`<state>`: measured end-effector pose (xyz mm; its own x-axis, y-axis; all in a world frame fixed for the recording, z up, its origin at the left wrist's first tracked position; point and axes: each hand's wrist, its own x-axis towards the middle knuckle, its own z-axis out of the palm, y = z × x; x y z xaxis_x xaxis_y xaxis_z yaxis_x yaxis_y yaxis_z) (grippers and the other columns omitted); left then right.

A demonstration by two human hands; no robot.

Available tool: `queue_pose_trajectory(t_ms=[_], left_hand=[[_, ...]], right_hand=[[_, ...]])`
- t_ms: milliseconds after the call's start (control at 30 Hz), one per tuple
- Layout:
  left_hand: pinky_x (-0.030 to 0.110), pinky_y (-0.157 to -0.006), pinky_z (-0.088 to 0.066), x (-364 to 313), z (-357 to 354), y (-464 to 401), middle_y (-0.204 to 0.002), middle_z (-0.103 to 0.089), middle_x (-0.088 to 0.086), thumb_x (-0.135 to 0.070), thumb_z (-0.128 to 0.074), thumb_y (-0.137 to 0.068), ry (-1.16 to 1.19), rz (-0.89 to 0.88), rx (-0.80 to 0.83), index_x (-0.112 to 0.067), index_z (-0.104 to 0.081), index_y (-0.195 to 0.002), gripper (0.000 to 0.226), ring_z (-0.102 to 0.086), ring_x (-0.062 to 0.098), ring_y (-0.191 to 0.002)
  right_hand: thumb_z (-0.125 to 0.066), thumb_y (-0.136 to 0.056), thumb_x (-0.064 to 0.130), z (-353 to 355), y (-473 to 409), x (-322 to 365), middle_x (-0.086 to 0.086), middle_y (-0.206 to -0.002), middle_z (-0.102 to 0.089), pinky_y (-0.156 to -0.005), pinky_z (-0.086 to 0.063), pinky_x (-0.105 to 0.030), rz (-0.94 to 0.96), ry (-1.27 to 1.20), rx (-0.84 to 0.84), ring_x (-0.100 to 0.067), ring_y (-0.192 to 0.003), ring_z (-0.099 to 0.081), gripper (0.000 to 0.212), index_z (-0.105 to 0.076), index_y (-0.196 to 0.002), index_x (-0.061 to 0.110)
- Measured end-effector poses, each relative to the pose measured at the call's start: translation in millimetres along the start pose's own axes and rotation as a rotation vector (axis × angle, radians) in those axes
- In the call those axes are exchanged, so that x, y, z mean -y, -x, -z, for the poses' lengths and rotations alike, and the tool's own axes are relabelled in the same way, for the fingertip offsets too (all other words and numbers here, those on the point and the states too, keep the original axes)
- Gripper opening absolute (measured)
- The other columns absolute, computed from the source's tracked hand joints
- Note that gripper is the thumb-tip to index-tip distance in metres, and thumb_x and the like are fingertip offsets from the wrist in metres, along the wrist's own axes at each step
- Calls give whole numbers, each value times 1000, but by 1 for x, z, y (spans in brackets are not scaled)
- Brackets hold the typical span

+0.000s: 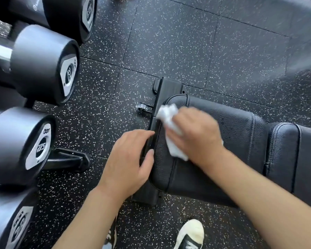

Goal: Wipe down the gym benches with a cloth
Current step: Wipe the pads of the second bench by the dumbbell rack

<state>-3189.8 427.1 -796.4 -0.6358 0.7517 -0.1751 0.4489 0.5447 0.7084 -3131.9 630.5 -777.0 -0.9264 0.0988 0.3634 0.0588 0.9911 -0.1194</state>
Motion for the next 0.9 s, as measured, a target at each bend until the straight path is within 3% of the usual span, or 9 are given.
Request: queue_pose_trajectory(t_ms=[167,267,333,367,433,500,600,800,900], left_hand=[[37,-114,-42,-12,-6,-7,-139,-57,-7,-36,-49,-101,10,36,-13,-18,-51,-146,49,-50,12,-131],[37,-114,-42,-11,-7,-5,-140,-57,-7,-32,-48,-102,10,50,-4,-18,-49,-148,48,-49,12,-131],[36,-113,-41,-9,-5,-2,-140,-57,-7,-26,-48,-102,8,56,-26,-18,-51,-147,46,-50,12,-130],[34,-113,-41,-8,-4,-2,-139,-57,-8,-25,-49,-102,5,57,-39,-19,-51,-147,45,-51,11,-129],[32,-112,-41,-10,-2,-5,-139,-56,-9,-23,-49,-102,-4,39,-50,-19,-51,-146,45,-51,11,-128],[35,-114,-40,-17,-5,-11,-140,-55,-6,-21,-50,-102,-14,3,-49,-17,-52,-146,44,-50,14,-130],[35,-115,-39,-34,-14,-28,-143,-50,-1,-17,-50,-104,8,-7,-79,-13,-51,-148,45,-48,17,-132],[38,-122,-28,-61,-41,-55,-156,-41,13,-12,-50,-104,-13,68,-205,-9,-52,-149,45,-41,31,-141],[36,-118,-31,-67,-54,-50,-164,-33,7,-16,-46,-105,-60,123,-252,-16,-46,-154,49,-40,29,-142]], right_hand=[[-70,-91,27,-16,-48,-44,-7,-77,-59,-60,-34,-32,-373,-66,12,-30,-68,-56,25,-55,-78,11],[-70,-90,18,-10,-18,-16,-8,-72,-54,-55,-42,-37,-319,-84,-81,-29,-62,-53,19,-56,-78,12],[-69,-91,12,-1,26,14,-10,-74,-54,-55,-45,-42,-209,-112,-60,-30,-62,-51,8,-70,-95,5],[-69,-93,11,3,52,28,-9,-75,-53,-55,-44,-42,-168,-129,-25,-29,-62,-49,14,-74,-102,2],[-72,-91,11,14,94,46,-6,-70,-46,-53,-35,-40,-114,-187,32,-25,-60,-38,9,-74,-86,4],[-74,-92,16,20,109,48,-2,-67,-37,-52,-27,-37,-78,-241,62,-22,-61,-29,30,-59,-67,10],[-70,-98,25,17,90,25,-4,-67,-40,-52,-31,-40,12,-240,73,-25,-59,-36,37,-55,-67,12],[-73,-93,20,5,18,-58,-13,-75,-58,-59,-46,-42,-471,-110,-73,-34,-67,-58,25,-59,-79,6],[-71,-95,23,2,9,-69,-10,-76,-59,-60,-45,-39,-539,-88,-112,-33,-69,-58,25,-58,-80,7]])
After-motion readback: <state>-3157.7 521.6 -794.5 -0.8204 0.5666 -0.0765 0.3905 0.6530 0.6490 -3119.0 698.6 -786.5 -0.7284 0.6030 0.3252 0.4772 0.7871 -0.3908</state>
